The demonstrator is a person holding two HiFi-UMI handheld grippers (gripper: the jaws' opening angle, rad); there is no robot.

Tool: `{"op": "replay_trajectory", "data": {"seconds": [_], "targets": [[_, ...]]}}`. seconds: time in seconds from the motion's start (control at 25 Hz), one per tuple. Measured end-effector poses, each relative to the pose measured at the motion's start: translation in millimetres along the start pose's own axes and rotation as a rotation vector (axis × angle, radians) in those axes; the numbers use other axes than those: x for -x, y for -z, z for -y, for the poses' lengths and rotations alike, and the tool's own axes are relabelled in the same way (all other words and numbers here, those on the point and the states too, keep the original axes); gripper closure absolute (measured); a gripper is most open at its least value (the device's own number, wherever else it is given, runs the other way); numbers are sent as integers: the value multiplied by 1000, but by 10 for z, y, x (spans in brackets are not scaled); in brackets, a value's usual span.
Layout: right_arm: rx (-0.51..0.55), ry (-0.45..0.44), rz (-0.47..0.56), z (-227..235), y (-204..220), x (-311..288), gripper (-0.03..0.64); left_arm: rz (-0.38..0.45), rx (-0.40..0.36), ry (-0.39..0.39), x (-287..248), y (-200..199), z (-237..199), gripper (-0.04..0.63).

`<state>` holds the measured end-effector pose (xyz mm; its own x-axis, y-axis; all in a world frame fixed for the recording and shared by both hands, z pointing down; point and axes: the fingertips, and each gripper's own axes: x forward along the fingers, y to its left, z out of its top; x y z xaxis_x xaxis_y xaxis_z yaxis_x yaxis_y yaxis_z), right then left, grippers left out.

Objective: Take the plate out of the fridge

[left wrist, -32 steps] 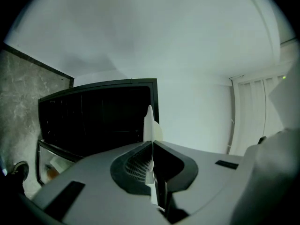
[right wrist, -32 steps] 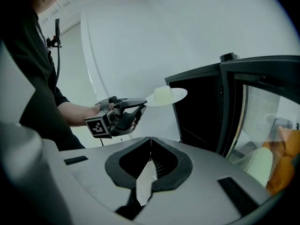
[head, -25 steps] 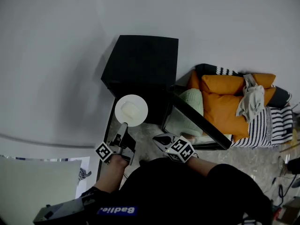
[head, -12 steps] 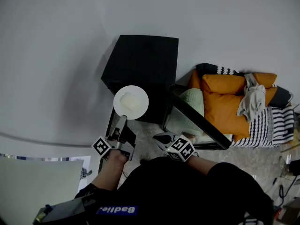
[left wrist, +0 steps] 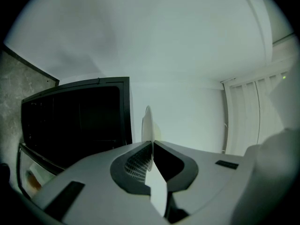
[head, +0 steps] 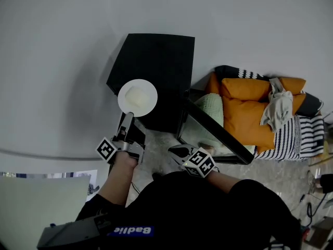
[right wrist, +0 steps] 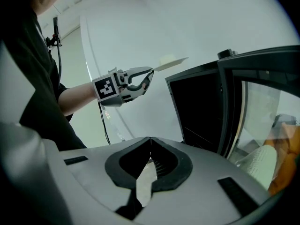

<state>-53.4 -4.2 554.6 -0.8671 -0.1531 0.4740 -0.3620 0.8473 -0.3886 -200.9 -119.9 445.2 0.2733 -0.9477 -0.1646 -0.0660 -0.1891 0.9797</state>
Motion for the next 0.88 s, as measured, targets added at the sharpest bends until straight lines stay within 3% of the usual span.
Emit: {"op": "replay_trajectory", "data": {"seconds": [0.52, 0.88], "targets": [[-44, 10, -4, 159, 50, 59, 606, 33, 25, -2, -486, -126, -162, 578], [-3, 1, -18, 186, 41, 53, 606, 21, 33, -16, -836, -87, -293, 577]]}}
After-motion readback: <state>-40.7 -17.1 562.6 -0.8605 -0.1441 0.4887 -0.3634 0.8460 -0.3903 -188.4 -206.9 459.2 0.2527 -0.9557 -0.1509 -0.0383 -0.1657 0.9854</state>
